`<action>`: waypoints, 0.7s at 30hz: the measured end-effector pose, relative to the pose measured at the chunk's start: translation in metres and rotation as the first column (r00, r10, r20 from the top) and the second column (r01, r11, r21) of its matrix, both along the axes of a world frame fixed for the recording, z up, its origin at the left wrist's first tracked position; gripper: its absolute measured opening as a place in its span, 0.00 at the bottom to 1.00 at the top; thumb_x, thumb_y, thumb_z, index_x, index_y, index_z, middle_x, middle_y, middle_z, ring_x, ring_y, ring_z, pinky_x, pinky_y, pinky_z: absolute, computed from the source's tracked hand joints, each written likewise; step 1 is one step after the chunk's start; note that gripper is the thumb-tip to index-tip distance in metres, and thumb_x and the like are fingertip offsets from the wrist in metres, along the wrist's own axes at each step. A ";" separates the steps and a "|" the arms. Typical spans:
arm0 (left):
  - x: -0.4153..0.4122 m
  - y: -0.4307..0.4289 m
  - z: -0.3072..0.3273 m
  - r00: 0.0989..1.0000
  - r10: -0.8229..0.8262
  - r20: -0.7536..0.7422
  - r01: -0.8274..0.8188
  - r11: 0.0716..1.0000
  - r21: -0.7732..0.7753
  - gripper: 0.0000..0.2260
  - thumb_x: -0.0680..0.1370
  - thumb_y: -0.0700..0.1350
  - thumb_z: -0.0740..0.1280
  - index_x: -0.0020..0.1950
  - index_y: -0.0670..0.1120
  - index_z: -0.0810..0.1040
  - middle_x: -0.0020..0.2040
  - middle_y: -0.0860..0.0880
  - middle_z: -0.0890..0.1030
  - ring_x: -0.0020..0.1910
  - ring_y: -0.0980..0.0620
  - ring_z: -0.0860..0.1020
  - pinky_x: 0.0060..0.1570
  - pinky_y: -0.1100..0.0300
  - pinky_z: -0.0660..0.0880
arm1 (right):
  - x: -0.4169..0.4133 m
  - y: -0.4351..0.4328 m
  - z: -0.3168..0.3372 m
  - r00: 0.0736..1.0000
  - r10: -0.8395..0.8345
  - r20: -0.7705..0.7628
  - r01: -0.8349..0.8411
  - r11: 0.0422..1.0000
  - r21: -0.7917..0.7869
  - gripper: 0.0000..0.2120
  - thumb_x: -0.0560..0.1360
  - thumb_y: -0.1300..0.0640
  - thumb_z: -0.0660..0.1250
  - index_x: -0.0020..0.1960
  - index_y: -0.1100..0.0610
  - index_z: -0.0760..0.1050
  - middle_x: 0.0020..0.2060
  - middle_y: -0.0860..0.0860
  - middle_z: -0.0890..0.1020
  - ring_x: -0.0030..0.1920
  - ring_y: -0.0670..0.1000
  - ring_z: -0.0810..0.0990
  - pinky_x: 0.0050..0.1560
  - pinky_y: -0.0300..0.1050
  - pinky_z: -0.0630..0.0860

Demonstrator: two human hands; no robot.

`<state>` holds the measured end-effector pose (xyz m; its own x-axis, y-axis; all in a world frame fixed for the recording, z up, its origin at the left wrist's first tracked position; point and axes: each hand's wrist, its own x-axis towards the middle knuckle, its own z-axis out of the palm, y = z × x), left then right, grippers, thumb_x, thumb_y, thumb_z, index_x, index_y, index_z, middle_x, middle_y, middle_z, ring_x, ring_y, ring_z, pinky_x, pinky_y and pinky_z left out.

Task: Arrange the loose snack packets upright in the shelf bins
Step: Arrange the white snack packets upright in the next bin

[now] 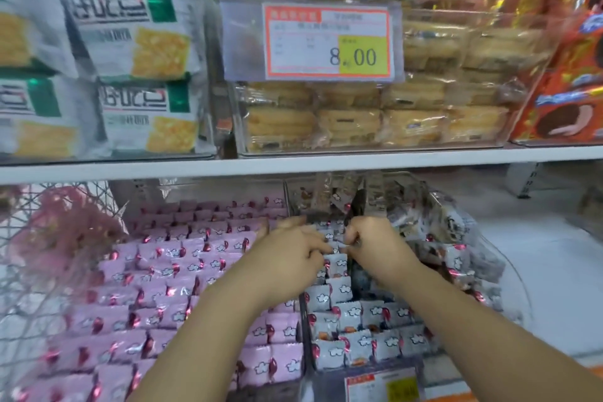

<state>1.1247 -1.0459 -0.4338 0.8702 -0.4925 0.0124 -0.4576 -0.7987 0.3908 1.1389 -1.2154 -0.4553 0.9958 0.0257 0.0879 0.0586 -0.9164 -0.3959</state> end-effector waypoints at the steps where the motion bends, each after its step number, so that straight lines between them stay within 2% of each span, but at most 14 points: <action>1: 0.000 -0.001 0.000 1.000 -0.007 0.000 0.007 1.000 0.003 0.16 0.82 0.46 0.54 0.67 0.57 0.74 0.71 0.62 0.67 0.75 0.57 0.51 0.74 0.43 0.42 | 0.002 0.001 0.001 0.999 -0.003 -0.032 0.003 1.000 0.005 0.06 0.77 0.61 0.64 0.51 0.61 0.78 0.49 0.55 0.80 0.48 0.52 0.78 0.49 0.42 0.73; 4: -0.001 0.000 -0.001 1.000 -0.021 0.007 0.021 1.000 0.001 0.17 0.82 0.46 0.54 0.67 0.57 0.74 0.71 0.62 0.67 0.75 0.57 0.50 0.73 0.43 0.40 | 0.004 0.001 0.007 0.987 0.015 -0.160 -0.022 0.999 -0.044 0.11 0.78 0.64 0.62 0.58 0.60 0.77 0.58 0.54 0.78 0.57 0.50 0.77 0.57 0.40 0.72; 8: -0.002 0.001 0.000 0.999 -0.042 0.000 0.042 0.999 -0.007 0.17 0.82 0.47 0.55 0.68 0.62 0.71 0.72 0.63 0.66 0.75 0.58 0.50 0.73 0.44 0.40 | -0.004 -0.006 0.014 0.990 0.063 -0.124 -0.074 0.994 -0.084 0.19 0.78 0.66 0.61 0.66 0.54 0.74 0.65 0.51 0.75 0.62 0.51 0.76 0.61 0.42 0.72; 10: -0.004 0.000 0.000 0.999 -0.050 -0.009 0.050 0.999 -0.021 0.17 0.81 0.47 0.56 0.66 0.64 0.72 0.71 0.64 0.66 0.75 0.57 0.50 0.73 0.44 0.40 | -0.011 -0.011 0.015 0.994 0.068 -0.089 -0.074 0.995 -0.061 0.19 0.79 0.64 0.61 0.68 0.52 0.72 0.66 0.50 0.75 0.57 0.48 0.78 0.57 0.38 0.74; 11: -0.004 0.000 0.000 0.998 -0.054 -0.013 0.053 0.998 -0.017 0.17 0.80 0.47 0.57 0.65 0.64 0.73 0.71 0.65 0.66 0.75 0.57 0.50 0.73 0.43 0.40 | -0.015 -0.013 0.016 0.995 0.066 -0.070 -0.070 0.996 -0.047 0.19 0.79 0.63 0.61 0.68 0.51 0.72 0.64 0.49 0.76 0.51 0.47 0.80 0.51 0.36 0.76; 13: -0.005 0.000 0.000 0.998 -0.054 -0.018 0.055 0.998 0.012 0.16 0.80 0.49 0.57 0.64 0.63 0.75 0.69 0.66 0.67 0.75 0.57 0.50 0.73 0.43 0.39 | -0.021 -0.017 0.018 0.998 0.058 -0.023 -0.058 0.998 -0.008 0.18 0.79 0.61 0.61 0.67 0.49 0.72 0.59 0.49 0.79 0.41 0.48 0.81 0.44 0.39 0.78; 17: -0.005 -0.001 0.000 0.999 -0.043 -0.021 0.044 0.998 0.043 0.15 0.80 0.50 0.57 0.63 0.60 0.77 0.68 0.66 0.70 0.76 0.56 0.50 0.73 0.41 0.40 | -0.031 -0.024 0.013 0.995 0.043 0.094 -0.047 0.998 0.034 0.16 0.78 0.63 0.62 0.63 0.50 0.75 0.58 0.49 0.77 0.44 0.41 0.76 0.52 0.35 0.74; 19: -0.006 -0.002 -0.001 0.999 -0.043 -0.017 0.044 0.998 0.042 0.15 0.80 0.50 0.57 0.62 0.59 0.78 0.67 0.66 0.70 0.76 0.56 0.50 0.73 0.41 0.40 | -0.036 -0.026 0.011 0.981 0.007 0.193 -0.017 0.998 0.053 0.14 0.77 0.63 0.63 0.60 0.51 0.76 0.54 0.48 0.73 0.44 0.42 0.75 0.56 0.40 0.75; 21: -0.007 -0.002 0.000 0.999 -0.044 -0.014 0.044 0.998 0.039 0.15 0.80 0.50 0.56 0.62 0.59 0.78 0.67 0.66 0.71 0.76 0.56 0.50 0.73 0.42 0.38 | -0.039 -0.025 0.017 0.960 -0.054 0.273 0.053 0.999 0.010 0.15 0.77 0.59 0.64 0.63 0.50 0.74 0.54 0.48 0.71 0.44 0.45 0.75 0.54 0.43 0.75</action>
<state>1.1178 -1.0478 -0.4342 0.8477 -0.5301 -0.0191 -0.4875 -0.7928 0.3659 1.0999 -1.2401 -0.4385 0.9337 -0.0273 0.3571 0.1164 -0.9199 -0.3744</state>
